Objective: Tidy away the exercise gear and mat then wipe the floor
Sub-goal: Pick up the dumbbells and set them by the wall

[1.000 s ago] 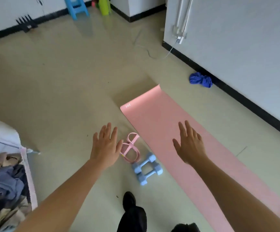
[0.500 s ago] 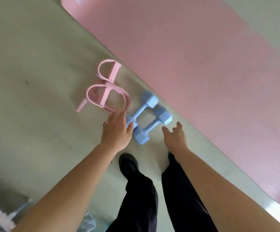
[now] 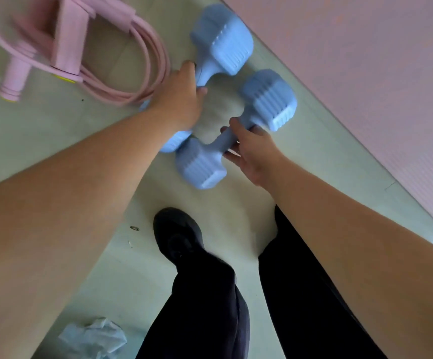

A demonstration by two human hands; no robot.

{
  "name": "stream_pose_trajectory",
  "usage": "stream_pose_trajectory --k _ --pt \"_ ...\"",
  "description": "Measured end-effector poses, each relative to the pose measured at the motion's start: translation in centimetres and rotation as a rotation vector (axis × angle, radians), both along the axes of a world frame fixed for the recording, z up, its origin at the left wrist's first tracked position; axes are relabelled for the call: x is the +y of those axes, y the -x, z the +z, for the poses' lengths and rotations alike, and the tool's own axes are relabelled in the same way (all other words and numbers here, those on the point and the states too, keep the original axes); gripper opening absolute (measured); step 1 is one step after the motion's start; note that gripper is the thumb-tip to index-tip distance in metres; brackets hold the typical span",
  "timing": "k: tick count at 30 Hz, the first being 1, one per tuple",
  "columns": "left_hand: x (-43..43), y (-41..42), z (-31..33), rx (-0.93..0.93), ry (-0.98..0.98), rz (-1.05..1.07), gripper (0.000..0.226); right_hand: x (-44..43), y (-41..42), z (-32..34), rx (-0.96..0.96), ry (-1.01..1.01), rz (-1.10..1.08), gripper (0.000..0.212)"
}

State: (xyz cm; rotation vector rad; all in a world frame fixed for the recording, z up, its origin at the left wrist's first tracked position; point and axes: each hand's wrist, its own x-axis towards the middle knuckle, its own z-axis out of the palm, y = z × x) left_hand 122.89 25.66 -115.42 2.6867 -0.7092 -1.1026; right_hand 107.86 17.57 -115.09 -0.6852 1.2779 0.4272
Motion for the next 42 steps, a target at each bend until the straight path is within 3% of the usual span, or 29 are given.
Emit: stream_pose_trajectory --k 5,11,18,21,26,29,36,42 --pt "1.1 1.0 3.1 0.130 0.048 0.192 0.034 -0.5 0.3 3.1 0.065 0.072 -0.049 0.005" --pt "4.0 6.9 14.1 0.240 0.054 0.438 0.016 -2.6 4.5 13.6 0.119 0.247 -0.013 0.014" --pt "1.8 11.1 35.7 0.282 0.102 0.713 0.009 -5.8 8.1 34.3 0.106 0.376 -0.097 0.013" --pt "-0.8 11.2 47.2 0.318 0.161 0.772 0.017 -7.4 8.7 45.4 0.063 0.444 -0.126 0.014" --pt "-5.0 11.4 66.3 0.299 0.407 0.709 0.017 -9.3 9.7 63.2 -0.054 0.577 -0.232 0.014" --pt "-6.0 11.5 74.3 0.295 0.563 0.652 0.028 -9.5 10.7 71.0 -0.124 0.667 -0.313 0.017" --pt "-4.2 13.6 86.6 0.281 0.802 0.291 0.027 -5.6 15.9 84.2 -0.226 0.892 -0.551 0.014" --pt "-4.8 18.8 94.3 0.346 0.981 0.018 0.023 -1.6 23.0 93.0 -0.244 1.045 -0.729 0.025"
